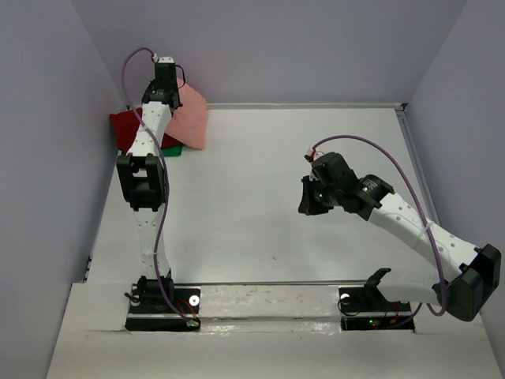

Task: Fold and stack the t-shirts

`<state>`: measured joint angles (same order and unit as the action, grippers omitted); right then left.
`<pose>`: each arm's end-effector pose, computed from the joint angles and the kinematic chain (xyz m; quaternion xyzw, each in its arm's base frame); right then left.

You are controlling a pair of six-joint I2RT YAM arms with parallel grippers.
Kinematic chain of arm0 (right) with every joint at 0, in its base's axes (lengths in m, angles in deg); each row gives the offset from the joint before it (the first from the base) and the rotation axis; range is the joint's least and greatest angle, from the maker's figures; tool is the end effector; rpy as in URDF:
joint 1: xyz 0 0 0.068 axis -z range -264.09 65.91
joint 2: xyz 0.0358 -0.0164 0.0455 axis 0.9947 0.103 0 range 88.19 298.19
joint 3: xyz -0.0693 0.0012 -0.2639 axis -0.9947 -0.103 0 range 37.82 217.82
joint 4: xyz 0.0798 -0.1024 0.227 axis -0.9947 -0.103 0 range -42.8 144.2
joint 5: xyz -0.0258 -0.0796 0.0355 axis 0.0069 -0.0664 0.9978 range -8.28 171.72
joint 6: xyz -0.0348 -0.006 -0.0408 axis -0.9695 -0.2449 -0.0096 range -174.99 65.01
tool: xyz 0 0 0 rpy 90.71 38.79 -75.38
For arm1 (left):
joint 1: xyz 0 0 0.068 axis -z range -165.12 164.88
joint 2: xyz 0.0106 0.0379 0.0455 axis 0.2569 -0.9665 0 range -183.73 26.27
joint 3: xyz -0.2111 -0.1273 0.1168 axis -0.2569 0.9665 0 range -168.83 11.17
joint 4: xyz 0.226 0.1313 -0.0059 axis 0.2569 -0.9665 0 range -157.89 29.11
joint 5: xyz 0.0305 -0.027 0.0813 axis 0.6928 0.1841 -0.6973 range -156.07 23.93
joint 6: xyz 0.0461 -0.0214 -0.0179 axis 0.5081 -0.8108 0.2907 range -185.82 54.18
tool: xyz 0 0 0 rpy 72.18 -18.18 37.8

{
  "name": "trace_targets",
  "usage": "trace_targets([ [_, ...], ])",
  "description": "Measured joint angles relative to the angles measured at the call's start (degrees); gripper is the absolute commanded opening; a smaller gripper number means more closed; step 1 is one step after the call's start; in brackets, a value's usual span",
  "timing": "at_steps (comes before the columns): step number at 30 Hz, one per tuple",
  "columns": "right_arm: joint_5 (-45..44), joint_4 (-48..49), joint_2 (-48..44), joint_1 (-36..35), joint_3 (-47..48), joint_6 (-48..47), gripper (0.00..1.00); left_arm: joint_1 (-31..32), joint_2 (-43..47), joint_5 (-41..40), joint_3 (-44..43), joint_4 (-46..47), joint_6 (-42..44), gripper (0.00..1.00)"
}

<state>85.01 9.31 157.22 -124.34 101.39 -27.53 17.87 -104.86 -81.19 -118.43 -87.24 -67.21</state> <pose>0.1856 0.1599 0.3121 -0.1144 0.9334 0.2113 0.2665 0.5356 -0.0187 0.3152 -0.0561 0.8500 0.0930 0.5154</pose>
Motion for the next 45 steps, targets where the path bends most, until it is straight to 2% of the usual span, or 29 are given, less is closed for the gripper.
trace_targets([
  [9,-0.5,-0.1,1.0,0.0,0.0,-0.2,0.00,-2.1,0.5,0.6,-0.5,0.4,0.2,0.00],
  [26,-0.5,0.2,2.3,0.0,-0.7,-0.2,0.00,-2.1,4.4,3.7,-3.6,1.7,2.1,0.00],
  [40,-0.5,0.3,2.5,0.0,-0.8,-0.2,0.00,-2.4,4.4,2.1,-3.7,1.7,2.4,0.00],
  [45,-0.5,0.3,2.3,0.0,-1.6,-0.2,0.00,-4.7,4.4,1.8,-3.7,1.5,2.0,0.00],
])
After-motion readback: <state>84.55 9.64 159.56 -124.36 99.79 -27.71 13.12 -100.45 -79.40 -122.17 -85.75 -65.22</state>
